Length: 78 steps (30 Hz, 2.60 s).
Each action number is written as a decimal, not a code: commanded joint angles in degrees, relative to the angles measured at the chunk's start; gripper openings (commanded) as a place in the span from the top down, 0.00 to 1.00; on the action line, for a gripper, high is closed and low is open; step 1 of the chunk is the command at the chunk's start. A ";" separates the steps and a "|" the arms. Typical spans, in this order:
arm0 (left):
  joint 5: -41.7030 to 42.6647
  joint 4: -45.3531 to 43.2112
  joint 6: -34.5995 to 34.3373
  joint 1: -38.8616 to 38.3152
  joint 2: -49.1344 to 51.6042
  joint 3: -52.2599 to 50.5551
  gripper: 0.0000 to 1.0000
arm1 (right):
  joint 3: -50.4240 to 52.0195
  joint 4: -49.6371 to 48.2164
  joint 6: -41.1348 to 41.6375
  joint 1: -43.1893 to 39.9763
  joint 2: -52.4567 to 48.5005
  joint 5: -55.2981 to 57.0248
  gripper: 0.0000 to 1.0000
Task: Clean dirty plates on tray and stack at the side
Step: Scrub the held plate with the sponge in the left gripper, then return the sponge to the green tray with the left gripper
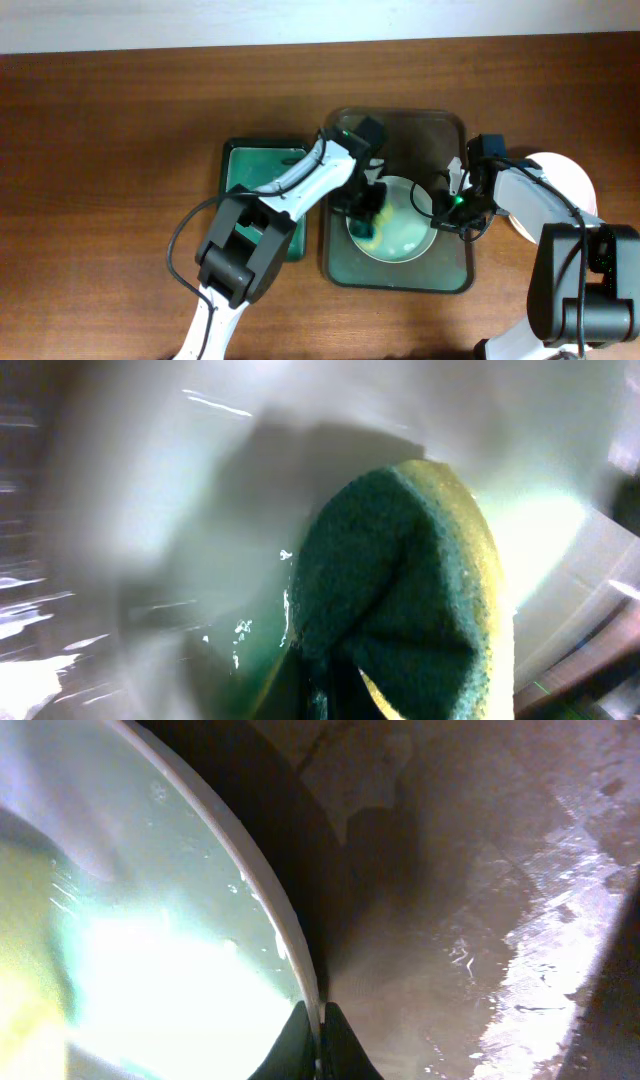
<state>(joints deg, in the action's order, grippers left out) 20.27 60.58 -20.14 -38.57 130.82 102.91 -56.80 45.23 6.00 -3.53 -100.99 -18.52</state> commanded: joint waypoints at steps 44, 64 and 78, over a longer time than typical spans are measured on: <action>-22.27 12.04 -4.07 10.60 -19.63 5.92 1.00 | -0.76 0.87 1.60 1.03 11.61 2.34 0.96; -18.03 -3.21 -3.37 18.16 -23.12 -18.91 0.41 | -0.76 8.74 8.02 37.35 36.92 63.67 0.96; -18.14 -0.94 -3.37 18.49 -48.81 -18.27 0.01 | -0.76 10.93 8.02 57.02 36.50 88.78 0.96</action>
<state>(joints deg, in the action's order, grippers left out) 1.72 59.55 -23.62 -20.43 84.84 83.79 -56.80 56.18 13.41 51.07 -64.58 60.29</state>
